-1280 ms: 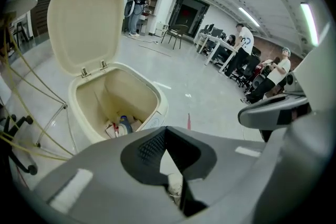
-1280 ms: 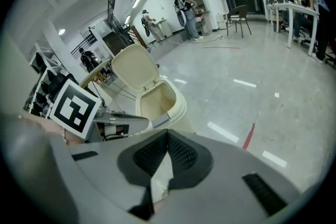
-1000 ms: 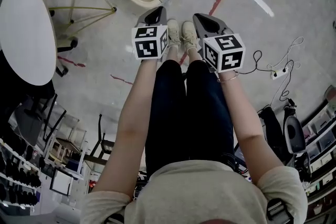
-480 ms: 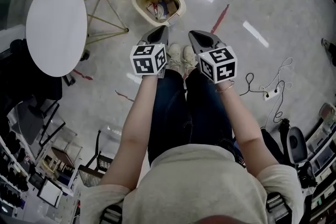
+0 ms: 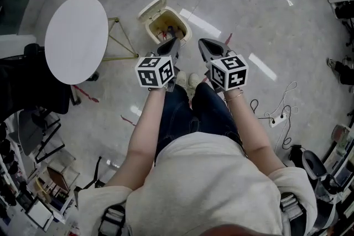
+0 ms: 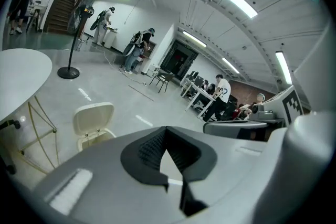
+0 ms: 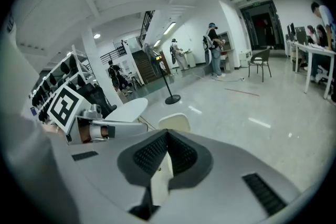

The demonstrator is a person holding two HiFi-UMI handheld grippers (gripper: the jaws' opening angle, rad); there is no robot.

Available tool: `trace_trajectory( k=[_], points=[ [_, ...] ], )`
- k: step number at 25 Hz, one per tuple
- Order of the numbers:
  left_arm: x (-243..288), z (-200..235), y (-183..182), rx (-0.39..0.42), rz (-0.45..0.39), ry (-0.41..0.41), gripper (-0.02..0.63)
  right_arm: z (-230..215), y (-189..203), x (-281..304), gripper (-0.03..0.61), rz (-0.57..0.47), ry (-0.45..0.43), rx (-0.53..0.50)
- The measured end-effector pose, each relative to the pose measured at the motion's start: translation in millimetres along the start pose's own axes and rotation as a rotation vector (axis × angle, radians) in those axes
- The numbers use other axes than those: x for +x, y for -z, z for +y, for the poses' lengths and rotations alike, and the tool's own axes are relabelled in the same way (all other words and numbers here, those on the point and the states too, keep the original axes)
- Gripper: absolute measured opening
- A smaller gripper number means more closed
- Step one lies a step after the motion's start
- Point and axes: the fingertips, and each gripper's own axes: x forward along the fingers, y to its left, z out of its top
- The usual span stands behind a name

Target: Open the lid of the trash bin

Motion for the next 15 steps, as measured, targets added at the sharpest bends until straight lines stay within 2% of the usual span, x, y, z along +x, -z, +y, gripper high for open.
trace_trajectory(
  k=[3, 6, 9, 15],
  points=[
    [-5.2, -22.6, -9.6, 0.005, -0.020, 0.037, 0.009, 10.6, -19.4, -12.4, 0.008, -0.034, -0.016, -0.058],
    [-12.3, -41.1, -19.8, 0.056, -0.028, 0.054, 0.009, 19.9, -42.7, -22.6, 0.008, -0.081, -0.037, -0.086],
    [-23.4, -52.8, -37.8, 0.127, -0.082, 0.051, 0.009, 27.6, -63.0, -31.5, 0.007, -0.128, -0.049, -0.107],
    [-43.7, -76.6, -81.1, 0.213, -0.192, 0.047, 0.009, 40.3, -95.1, -54.6, 0.008, -0.215, -0.076, -0.152]
  ],
)
